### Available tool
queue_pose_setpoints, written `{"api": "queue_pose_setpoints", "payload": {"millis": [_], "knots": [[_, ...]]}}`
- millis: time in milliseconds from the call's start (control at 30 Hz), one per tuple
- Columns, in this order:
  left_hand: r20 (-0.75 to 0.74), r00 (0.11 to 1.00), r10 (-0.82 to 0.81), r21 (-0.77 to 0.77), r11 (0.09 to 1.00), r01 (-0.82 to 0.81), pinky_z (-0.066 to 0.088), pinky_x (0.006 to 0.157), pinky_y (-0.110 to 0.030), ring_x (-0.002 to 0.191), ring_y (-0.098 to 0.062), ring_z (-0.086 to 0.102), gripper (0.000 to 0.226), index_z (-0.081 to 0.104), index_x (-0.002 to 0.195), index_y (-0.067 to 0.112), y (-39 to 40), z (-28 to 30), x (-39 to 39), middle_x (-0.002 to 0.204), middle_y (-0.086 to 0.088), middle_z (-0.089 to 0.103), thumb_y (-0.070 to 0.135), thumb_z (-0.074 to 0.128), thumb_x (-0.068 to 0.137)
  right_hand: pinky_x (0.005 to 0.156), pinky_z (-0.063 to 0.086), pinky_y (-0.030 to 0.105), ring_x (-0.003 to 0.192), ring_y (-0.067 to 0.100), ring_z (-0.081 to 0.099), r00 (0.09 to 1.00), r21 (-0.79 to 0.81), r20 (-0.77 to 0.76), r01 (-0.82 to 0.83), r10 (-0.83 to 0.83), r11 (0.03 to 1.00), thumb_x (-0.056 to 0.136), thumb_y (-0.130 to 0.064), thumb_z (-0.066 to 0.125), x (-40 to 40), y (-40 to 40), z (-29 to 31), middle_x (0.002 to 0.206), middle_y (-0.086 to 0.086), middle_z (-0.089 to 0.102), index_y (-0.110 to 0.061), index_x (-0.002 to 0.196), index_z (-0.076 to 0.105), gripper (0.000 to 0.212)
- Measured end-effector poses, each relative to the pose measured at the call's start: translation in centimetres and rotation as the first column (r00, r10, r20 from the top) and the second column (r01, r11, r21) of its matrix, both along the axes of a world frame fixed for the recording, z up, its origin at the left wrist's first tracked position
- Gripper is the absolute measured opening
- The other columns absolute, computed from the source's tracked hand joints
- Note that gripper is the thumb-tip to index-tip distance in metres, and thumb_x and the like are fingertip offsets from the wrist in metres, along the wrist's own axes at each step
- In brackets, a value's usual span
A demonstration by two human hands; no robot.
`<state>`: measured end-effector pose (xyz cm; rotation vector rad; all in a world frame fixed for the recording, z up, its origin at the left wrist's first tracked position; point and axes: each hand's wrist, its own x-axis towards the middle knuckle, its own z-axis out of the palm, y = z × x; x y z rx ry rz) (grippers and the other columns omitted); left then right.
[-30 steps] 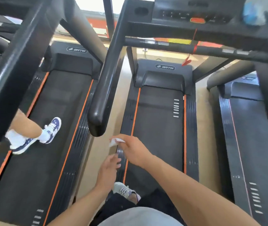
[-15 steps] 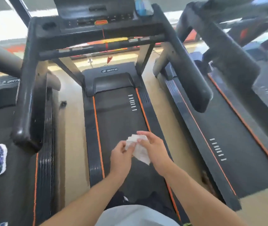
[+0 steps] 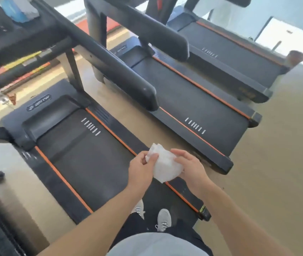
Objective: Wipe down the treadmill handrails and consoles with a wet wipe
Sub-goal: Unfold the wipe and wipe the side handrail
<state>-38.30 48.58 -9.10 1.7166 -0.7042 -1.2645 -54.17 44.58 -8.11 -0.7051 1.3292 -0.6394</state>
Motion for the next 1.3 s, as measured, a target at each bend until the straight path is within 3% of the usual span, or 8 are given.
{"api": "queue_pose_setpoints", "payload": {"millis": [167,300,533,667,833,967,1167,1300], "knots": [[-0.032,0.987,-0.156,0.002,0.988,0.157,0.055,0.063,-0.024,0.079,-0.015,0.071,0.022,0.070,0.093,0.014,-4.1,0.0,-1.7,0.088,-0.003,0.076,0.036,0.070,0.093,0.083,0.062,0.039,0.100,0.020,0.074,0.997,-0.091,0.030,0.075,-0.072,0.993,0.092,-0.015,0.074,-3.2,-0.5,0.3,0.114,0.003,0.075,-0.018,0.121,0.069,0.030],[-0.022,0.966,-0.258,0.001,0.966,0.258,0.058,0.074,-0.039,0.086,-0.023,0.071,0.022,0.072,0.093,0.019,-6.5,-0.4,-3.9,0.090,-0.004,0.075,0.041,0.069,0.093,0.086,0.062,0.041,0.100,0.022,0.074,0.990,-0.118,0.048,0.139,-0.134,0.983,0.094,-0.015,0.071,-5.5,-1.3,0.1,0.110,0.003,0.077,-0.014,0.121,0.070,0.027],[-0.059,0.954,-0.294,0.010,0.955,0.295,0.060,0.074,-0.029,0.094,-0.017,0.071,0.020,0.069,0.106,0.026,-10.0,-0.6,-9.3,0.098,0.003,0.075,0.039,0.072,0.092,0.073,0.058,0.025,0.093,0.015,0.073,0.981,-0.106,-0.036,0.184,-0.189,0.977,0.092,-0.022,0.076,-10.7,-4.7,-1.5,0.102,-0.005,0.077,-0.022,0.111,0.075,0.020],[0.007,0.955,-0.297,0.022,0.955,0.297,0.055,0.067,-0.025,0.088,-0.018,0.070,0.017,0.070,0.100,0.028,-11.8,-0.3,-12.0,0.093,-0.001,0.073,0.040,0.074,0.090,0.069,0.057,0.024,0.093,0.017,0.072,0.983,-0.067,0.005,0.183,-0.183,0.981,0.092,-0.029,0.076,-12.6,-8.0,-1.8,0.107,0.001,0.074,-0.022,0.115,0.072,0.024],[0.030,0.953,-0.300,-0.014,0.954,0.301,0.053,0.067,-0.026,0.087,-0.014,0.065,0.014,0.072,0.095,0.026,-15.8,-0.2,-12.8,0.091,-0.001,0.071,0.039,0.066,0.096,0.072,0.058,0.030,0.099,0.024,0.071,0.990,0.113,0.134,-0.046,0.031,0.993,0.083,-0.062,0.075,-13.7,-12.8,-1.4,0.112,0.008,0.073,-0.019,0.122,0.072,0.058],[0.015,0.962,-0.272,-0.052,0.961,0.272,0.054,0.072,-0.029,0.080,-0.008,0.064,0.019,0.075,0.094,0.022,-20.6,-0.3,-12.6,0.089,-0.003,0.073,0.035,0.063,0.099,0.067,0.057,0.025,0.081,0.013,0.072,0.966,0.127,0.249,-0.104,0.070,0.986,0.094,-0.034,0.070,-14.1,-17.7,-0.3,0.097,0.005,0.075,-0.005,0.119,0.071,0.039],[-0.017,0.977,-0.215,-0.088,0.973,0.212,0.051,0.068,-0.025,0.075,-0.007,0.064,0.016,0.075,0.093,0.021,-29.4,0.1,-11.6,0.081,0.004,0.073,0.033,0.066,0.098,0.081,0.051,0.038,0.097,0.024,0.068,0.984,-0.011,0.179,-0.014,0.016,1.000,0.099,-0.023,0.063,-13.3,-27.4,0.8,0.120,0.017,0.072,-0.008,0.123,0.071,0.030],[0.022,0.983,-0.184,-0.136,0.973,0.185,0.048,0.069,-0.019,0.074,-0.003,0.062,0.012,0.073,0.088,0.020,-35.1,1.1,-9.9,0.077,0.008,0.072,0.026,0.067,0.097,0.064,0.056,0.027,0.091,0.020,0.072,0.987,-0.052,0.159,0.015,-0.006,0.999,0.102,-0.020,0.057,-11.5,-33.9,2.0,0.115,0.011,0.075,-0.007,0.123,0.069,0.028]]}}
